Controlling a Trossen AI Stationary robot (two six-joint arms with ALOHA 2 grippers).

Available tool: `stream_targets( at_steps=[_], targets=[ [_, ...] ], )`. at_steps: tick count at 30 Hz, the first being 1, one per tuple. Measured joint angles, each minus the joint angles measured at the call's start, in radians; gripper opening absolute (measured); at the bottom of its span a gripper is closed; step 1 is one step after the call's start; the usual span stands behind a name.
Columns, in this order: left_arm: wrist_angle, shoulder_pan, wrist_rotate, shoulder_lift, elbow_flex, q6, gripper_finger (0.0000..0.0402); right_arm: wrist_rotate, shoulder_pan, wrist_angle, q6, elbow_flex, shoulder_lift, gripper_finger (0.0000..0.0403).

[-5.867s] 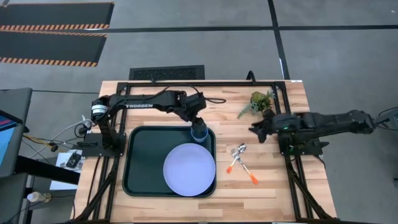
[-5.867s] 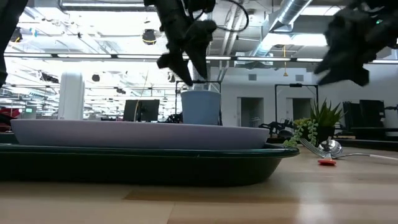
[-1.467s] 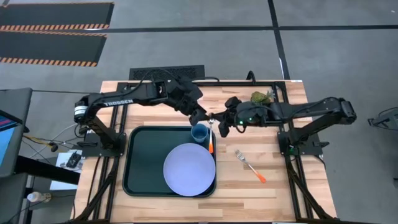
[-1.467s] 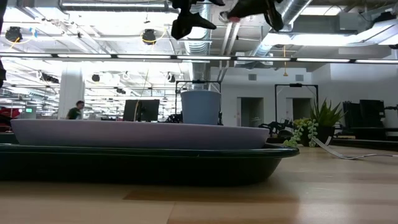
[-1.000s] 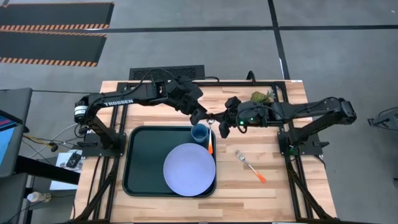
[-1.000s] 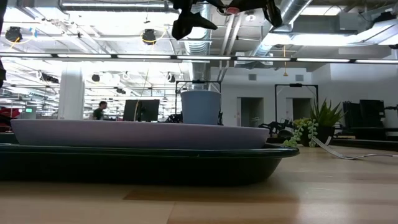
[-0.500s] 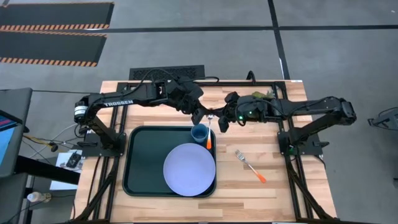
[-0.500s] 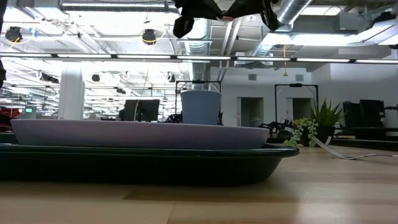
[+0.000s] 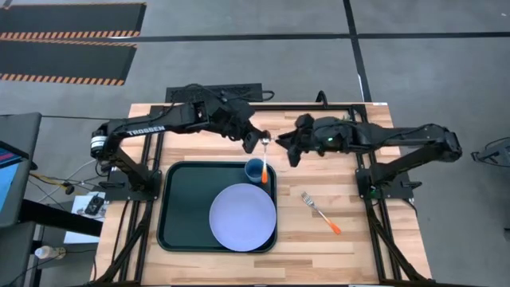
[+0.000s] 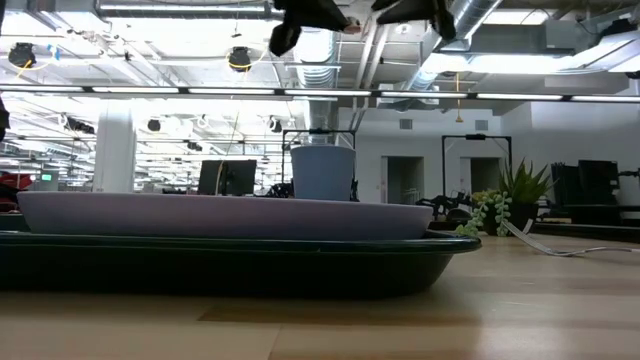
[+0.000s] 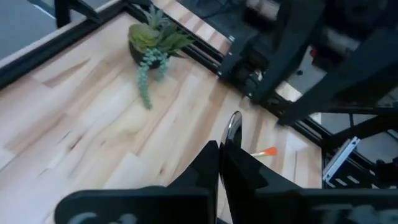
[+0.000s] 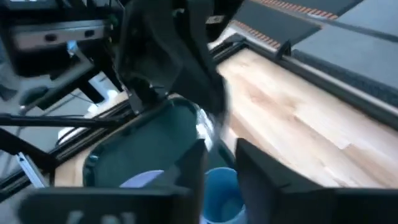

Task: Pick and place plate/cup/fork/spoon on tray
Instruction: Put the orange spoon on the black tray to the left of the purple plate

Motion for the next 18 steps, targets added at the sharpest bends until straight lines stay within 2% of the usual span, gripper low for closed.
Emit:
stream_targets(
  at_steps=[3, 6, 11, 14, 18],
  targets=[
    [-0.071, 0.005, -0.014, -0.031, 0.0, 0.0, 0.0, 0.002, -0.016, -0.006, -0.002, 0.0, -0.051, 0.0175],
    [-0.23, -0.01, -0.054, -0.079, 0.0, -0.004, 0.0, 0.006, -0.026, -0.033, -0.002, 0.0, -0.105, 0.0216],
    [-0.467, -0.122, -0.189, -0.183, -0.025, -0.046, 0.0, 0.008, -0.024, -0.057, 0.002, 0.001, -0.167, 0.0236],
    [-0.467, -0.195, -0.243, -0.299, -0.162, -0.165, 0.0, 0.012, -0.014, -0.073, -0.001, 0.001, -0.175, 0.023],
    [-0.411, -0.289, -0.247, -0.504, -0.461, -0.398, 0.0, 0.011, -0.003, -0.095, -0.014, 0.001, -0.169, 0.0219]
  ],
)
